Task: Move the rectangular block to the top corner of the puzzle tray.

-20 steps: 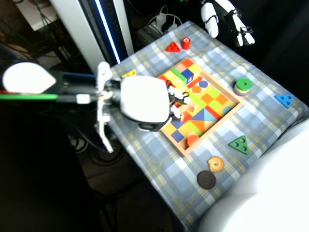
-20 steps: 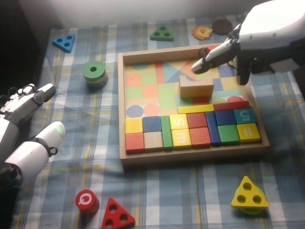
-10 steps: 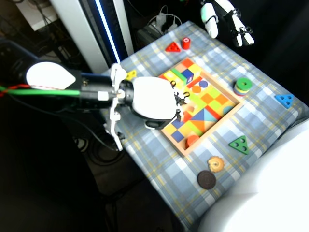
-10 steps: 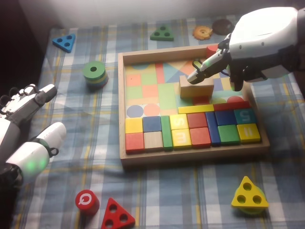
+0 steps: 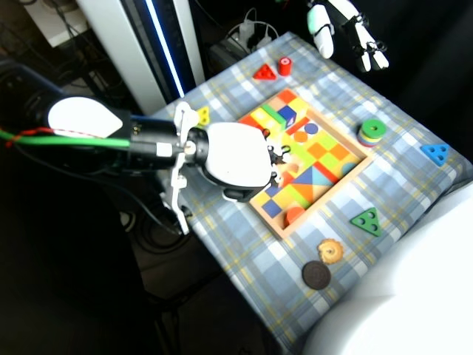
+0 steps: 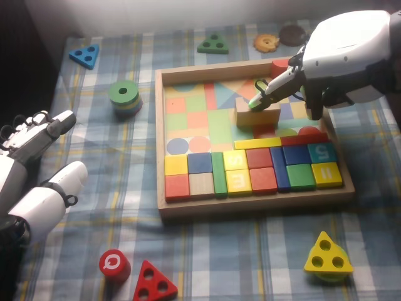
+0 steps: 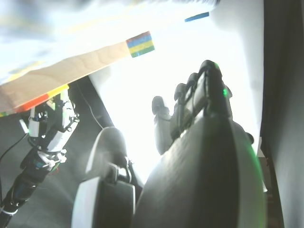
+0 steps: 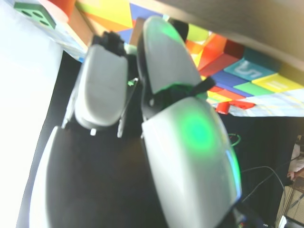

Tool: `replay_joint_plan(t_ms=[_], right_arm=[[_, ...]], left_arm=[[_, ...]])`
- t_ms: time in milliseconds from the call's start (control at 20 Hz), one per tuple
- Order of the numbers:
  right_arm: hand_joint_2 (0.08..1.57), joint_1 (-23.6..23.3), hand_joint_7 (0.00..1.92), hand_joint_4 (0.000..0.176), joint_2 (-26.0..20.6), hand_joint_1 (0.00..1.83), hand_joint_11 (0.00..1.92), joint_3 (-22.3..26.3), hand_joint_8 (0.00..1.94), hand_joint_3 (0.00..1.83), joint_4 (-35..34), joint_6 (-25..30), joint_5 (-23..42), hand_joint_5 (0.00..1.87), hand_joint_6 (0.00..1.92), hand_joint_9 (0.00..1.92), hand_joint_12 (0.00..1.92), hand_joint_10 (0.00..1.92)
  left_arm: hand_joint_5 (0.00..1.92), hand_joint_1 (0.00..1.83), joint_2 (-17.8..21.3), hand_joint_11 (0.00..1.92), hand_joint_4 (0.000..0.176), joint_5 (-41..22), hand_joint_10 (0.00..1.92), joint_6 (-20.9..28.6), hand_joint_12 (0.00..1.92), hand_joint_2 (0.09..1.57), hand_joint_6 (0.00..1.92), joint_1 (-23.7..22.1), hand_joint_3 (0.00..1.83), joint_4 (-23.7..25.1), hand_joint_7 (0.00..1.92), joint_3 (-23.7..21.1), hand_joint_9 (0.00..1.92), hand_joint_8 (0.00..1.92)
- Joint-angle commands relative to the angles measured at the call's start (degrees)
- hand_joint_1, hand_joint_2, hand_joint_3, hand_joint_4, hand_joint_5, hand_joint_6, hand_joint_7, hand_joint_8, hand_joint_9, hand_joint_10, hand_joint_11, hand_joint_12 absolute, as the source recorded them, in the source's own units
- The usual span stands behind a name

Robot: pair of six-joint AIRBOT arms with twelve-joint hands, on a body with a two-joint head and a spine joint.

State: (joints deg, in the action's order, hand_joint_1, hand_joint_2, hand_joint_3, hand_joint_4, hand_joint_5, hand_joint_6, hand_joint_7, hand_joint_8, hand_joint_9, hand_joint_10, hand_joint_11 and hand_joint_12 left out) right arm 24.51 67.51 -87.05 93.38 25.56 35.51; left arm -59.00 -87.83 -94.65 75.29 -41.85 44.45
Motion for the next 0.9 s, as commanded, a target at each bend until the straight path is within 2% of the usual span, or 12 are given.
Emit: replay_joint_plan(t_ms=[0,50,150,300,350,400,450,600,650,700,750,850], right_arm=[[1.21,-0.76,1.36,0.0,0.04,1.56,1.57,-0.45,1.94,0.0,-0.82,0.44,-0.16,0.42,0.0,1.54,1.92,1.92],[1.22,-0.76,1.29,0.0,0.04,1.55,1.53,-0.54,1.94,0.01,-0.26,1.02,-0.28,0.41,0.0,1.49,1.92,1.92],[1.22,-0.76,1.28,0.0,0.04,1.57,1.5,-0.52,1.94,0.0,0.78,1.83,-0.68,0.4,0.0,1.46,1.92,1.92],[1.23,-0.76,1.23,0.0,-0.26,1.54,1.47,-0.49,1.94,0.0,1.34,2.24,-1.43,0.37,0.0,1.41,1.92,1.92],[1.24,-0.76,1.21,0.0,-0.46,1.53,1.46,-0.49,1.94,0.0,1.6,2.24,-1.69,0.37,0.0,1.4,1.92,1.92],[1.24,-0.76,1.17,0.002,-0.6,1.5,1.45,-0.5,1.94,0.0,1.74,2.24,-1.89,0.37,0.0,1.37,1.92,1.92],[1.24,-0.76,1.14,0.032,-0.78,1.51,1.42,-0.51,1.94,0.0,2.0,2.24,-2.19,0.38,0.0,1.34,1.92,1.92],[1.23,-1.28,1.15,0.076,-1.02,1.53,1.4,-0.55,1.94,0.0,2.9,2.24,-2.78,0.41,0.01,1.34,1.92,1.92],[1.23,-1.53,1.15,0.075,-1.18,1.53,1.41,-0.55,1.94,0.0,3.26,2.24,-3.05,0.4,0.0,1.35,1.92,1.92],[1.23,-1.75,1.15,0.058,-1.33,1.55,1.42,-0.59,1.94,0.0,3.54,2.24,-3.38,0.4,0.0,1.36,1.92,1.92],[1.23,-1.92,1.17,0.048,-1.43,1.55,1.44,-0.74,1.94,0.0,3.67,2.24,-3.59,0.4,0.0,1.37,1.92,1.92],[1.24,-2.07,1.18,0.038,-1.47,1.53,1.46,-1.17,1.94,0.0,3.73,2.24,-3.94,0.37,0.0,1.38,1.92,1.92]], left_arm=[[0.36,0.47,0.65,0.0,0.067,-6.22,0.0,0.34,0.0,1.38,0.0,-0.49,0.0,2.5,0.13,0.1,0.03,0.0],[0.36,0.48,0.65,0.0,0.067,-6.21,0.0,0.34,0.0,1.37,0.0,-0.49,0.0,2.5,0.13,0.08,0.03,0.0],[0.36,0.48,0.65,0.0,0.058,-6.13,0.0,0.34,0.0,1.38,0.0,-0.49,0.0,2.5,0.12,0.06,0.03,0.0],[0.35,0.46,0.66,0.0,0.082,-5.99,0.0,0.34,0.0,1.38,0.0,-0.49,0.0,2.5,0.12,0.02,0.03,0.0],[0.36,0.46,0.68,0.0,0.073,-5.96,0.0,0.34,0.0,1.38,0.0,-0.49,0.0,2.5,0.12,0.0,0.03,0.0],[0.35,0.44,0.69,0.0,0.083,-5.9,0.0,0.34,0.0,1.38,0.0,-0.49,0.0,2.5,0.12,0.0,0.03,0.0],[0.36,0.44,0.69,0.0,0.077,-5.81,0.0,0.34,0.0,1.38,0.0,-0.5,0.0,2.5,0.13,0.0,0.03,0.0],[0.37,0.5,0.68,0.0,0.076,-5.71,0.0,0.34,0.0,1.38,0.0,-0.56,0.0,2.51,0.13,0.01,0.03,0.0],[0.37,0.5,0.68,0.0,0.071,-5.61,0.0,0.34,0.0,1.38,0.01,-0.56,0.0,2.51,0.13,0.02,0.03,0.0],[0.37,0.53,0.68,0.0,0.066,-5.56,0.0,0.34,0.0,1.38,0.01,-0.56,0.0,2.51,0.13,0.02,0.03,0.0],[0.37,0.52,0.68,0.0,0.074,-5.55,0.0,0.34,0.0,1.38,0.0,-0.56,0.0,2.51,0.13,0.02,0.03,0.0],[0.37,0.52,0.68,0.0,0.072,-5.5,0.0,0.34,0.0,1.38,0.0,-0.56,0.0,2.51,0.13,0.01,0.03,0.0]])
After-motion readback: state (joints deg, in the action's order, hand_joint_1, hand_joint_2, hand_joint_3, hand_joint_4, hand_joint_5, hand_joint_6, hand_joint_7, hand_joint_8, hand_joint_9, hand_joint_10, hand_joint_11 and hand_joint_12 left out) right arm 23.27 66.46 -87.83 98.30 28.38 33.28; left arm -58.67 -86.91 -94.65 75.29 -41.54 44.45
